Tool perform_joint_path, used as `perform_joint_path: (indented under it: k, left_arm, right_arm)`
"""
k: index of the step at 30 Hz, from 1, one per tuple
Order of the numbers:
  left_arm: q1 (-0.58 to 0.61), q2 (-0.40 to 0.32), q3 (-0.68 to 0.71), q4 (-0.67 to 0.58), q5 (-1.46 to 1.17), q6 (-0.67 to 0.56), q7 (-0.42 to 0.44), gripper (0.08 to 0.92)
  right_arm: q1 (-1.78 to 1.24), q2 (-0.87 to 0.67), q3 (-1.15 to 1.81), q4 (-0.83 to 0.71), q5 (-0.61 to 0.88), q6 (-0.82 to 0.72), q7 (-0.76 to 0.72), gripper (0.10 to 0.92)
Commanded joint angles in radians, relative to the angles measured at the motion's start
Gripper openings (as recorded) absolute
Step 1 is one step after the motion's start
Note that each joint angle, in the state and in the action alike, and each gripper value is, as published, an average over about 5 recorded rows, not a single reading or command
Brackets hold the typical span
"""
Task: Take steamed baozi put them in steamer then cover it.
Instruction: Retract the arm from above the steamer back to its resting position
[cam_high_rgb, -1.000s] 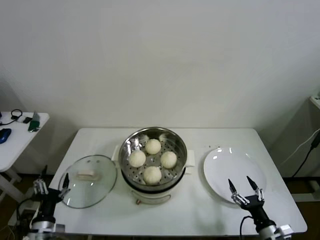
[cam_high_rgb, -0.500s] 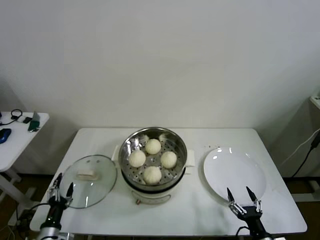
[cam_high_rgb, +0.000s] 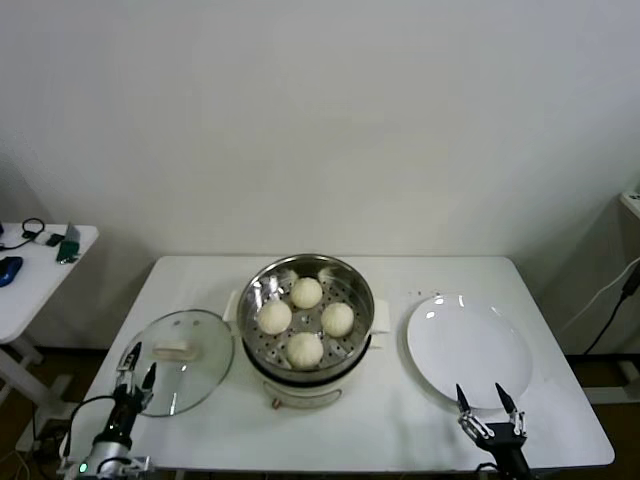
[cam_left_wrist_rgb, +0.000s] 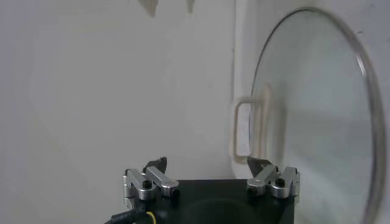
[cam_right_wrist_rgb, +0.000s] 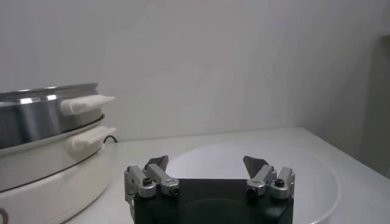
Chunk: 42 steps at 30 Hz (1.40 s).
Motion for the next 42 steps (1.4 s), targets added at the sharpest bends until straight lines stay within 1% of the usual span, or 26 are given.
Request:
perform_joint_path:
  k: [1, 10, 18, 23, 26, 32, 42]
  left_arm:
    - [-0.065, 0.004, 0.024, 0.018, 0.045, 0.019, 0.033, 0.823]
    - [-0.124, 0.005, 0.043, 0.086, 0.079, 0.028, 0.043, 0.823]
    - [-0.152, 0.006, 0.055, 0.101, 0.082, 0.041, 0.044, 0.823]
    - [-0.164, 0.004, 0.057, 0.136, 0.098, 0.042, 0.046, 0.816]
    - [-0.170, 0.000, 0.055, 0.162, 0.106, 0.042, 0.043, 0.762]
    - [-0.169, -0.009, 0.052, 0.182, 0.113, 0.047, 0.041, 0.592]
    - [-0.159, -0.012, 0.055, 0.156, 0.103, 0.047, 0.035, 0.297]
  right_arm:
    - [-0.004, 0.007, -0.001, -0.012, -0.006, 0.010, 0.002, 0.823]
    - [-0.009, 0.008, 0.001, -0.012, -0.001, 0.019, 0.001, 0.823]
    - [-0.014, 0.008, 0.002, -0.023, -0.001, 0.030, 0.001, 0.823]
    - [-0.011, 0.012, 0.001, -0.026, -0.002, 0.032, 0.001, 0.823]
    - [-0.009, 0.015, 0.000, -0.032, -0.002, 0.035, 0.001, 0.823]
    - [-0.010, 0.021, -0.002, -0.041, -0.002, 0.044, 0.001, 0.823]
    - [0.000, 0.031, -0.002, -0.047, -0.002, 0.045, 0.004, 0.823]
